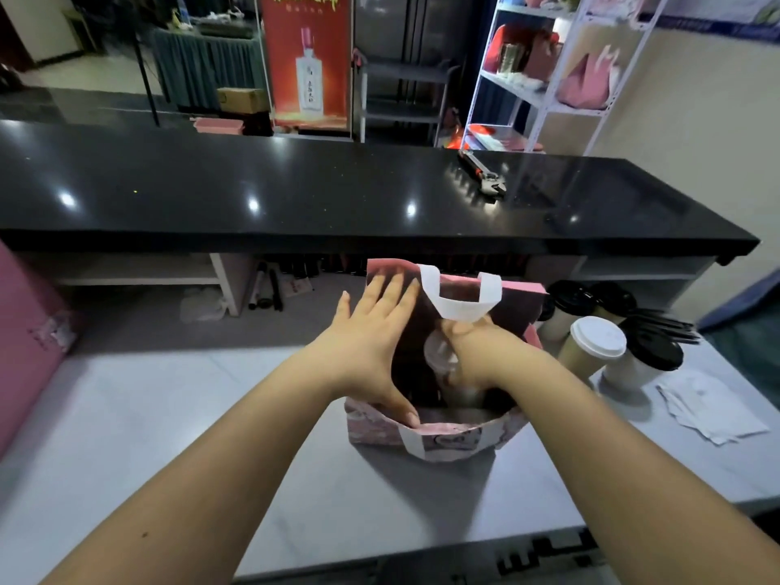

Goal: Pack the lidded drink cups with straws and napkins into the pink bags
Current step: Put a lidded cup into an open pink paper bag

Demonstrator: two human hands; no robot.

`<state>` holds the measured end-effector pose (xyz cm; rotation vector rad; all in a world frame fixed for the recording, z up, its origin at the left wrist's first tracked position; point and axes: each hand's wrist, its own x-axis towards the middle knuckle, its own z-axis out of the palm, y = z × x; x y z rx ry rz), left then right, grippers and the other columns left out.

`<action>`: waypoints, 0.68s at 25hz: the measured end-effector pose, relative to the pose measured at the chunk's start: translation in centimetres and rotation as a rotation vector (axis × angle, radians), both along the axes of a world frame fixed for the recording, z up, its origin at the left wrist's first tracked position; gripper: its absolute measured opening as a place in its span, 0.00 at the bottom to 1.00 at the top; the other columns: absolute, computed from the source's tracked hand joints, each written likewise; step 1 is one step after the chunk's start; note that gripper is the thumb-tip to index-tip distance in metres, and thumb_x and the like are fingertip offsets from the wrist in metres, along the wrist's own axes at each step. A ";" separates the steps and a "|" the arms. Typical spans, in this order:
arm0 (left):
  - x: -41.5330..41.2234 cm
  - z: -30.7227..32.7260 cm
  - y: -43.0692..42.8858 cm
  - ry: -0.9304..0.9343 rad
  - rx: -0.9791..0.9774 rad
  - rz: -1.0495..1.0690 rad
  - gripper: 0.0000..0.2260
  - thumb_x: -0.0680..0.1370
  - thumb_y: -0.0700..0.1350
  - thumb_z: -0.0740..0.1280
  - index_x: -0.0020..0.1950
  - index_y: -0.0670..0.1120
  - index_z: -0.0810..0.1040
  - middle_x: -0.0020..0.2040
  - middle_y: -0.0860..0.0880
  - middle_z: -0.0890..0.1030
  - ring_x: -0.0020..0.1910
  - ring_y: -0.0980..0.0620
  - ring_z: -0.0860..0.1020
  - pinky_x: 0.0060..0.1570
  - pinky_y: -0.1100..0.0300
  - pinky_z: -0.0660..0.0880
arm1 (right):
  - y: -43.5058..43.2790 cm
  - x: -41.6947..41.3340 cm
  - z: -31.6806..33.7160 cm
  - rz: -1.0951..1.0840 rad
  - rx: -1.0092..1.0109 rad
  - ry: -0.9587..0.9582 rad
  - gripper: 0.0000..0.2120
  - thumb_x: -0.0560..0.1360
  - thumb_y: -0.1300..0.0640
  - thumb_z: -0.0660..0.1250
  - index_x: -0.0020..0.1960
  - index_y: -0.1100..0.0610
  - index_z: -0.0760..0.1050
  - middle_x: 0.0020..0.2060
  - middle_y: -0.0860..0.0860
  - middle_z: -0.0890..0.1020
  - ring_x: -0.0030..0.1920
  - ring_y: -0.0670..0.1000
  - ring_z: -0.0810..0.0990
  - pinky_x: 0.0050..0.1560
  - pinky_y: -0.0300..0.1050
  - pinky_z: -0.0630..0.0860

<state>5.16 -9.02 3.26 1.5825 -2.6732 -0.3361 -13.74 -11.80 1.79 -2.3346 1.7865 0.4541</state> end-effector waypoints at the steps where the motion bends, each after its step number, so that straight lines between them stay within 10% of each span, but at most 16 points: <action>1: 0.0 -0.1 0.2 0.002 -0.003 -0.005 0.69 0.55 0.68 0.76 0.75 0.50 0.27 0.76 0.52 0.29 0.72 0.52 0.26 0.73 0.37 0.38 | -0.5 0.6 0.0 -0.025 0.016 -0.114 0.40 0.70 0.49 0.72 0.75 0.54 0.54 0.69 0.58 0.67 0.65 0.60 0.69 0.62 0.50 0.72; 14: 0.7 -0.4 -0.6 0.042 0.018 0.053 0.69 0.54 0.69 0.76 0.75 0.53 0.27 0.74 0.54 0.26 0.71 0.53 0.23 0.71 0.33 0.40 | 0.1 2.7 -5.6 0.010 -0.034 -0.303 0.41 0.71 0.42 0.68 0.75 0.48 0.50 0.72 0.56 0.50 0.73 0.61 0.52 0.70 0.55 0.64; 17: 0.6 -0.7 -0.2 0.002 -0.009 0.053 0.68 0.55 0.70 0.75 0.75 0.53 0.28 0.74 0.54 0.26 0.70 0.54 0.23 0.70 0.32 0.39 | 0.0 2.5 -6.5 0.192 -0.055 -0.222 0.36 0.78 0.40 0.58 0.78 0.47 0.42 0.77 0.51 0.41 0.77 0.56 0.41 0.76 0.53 0.48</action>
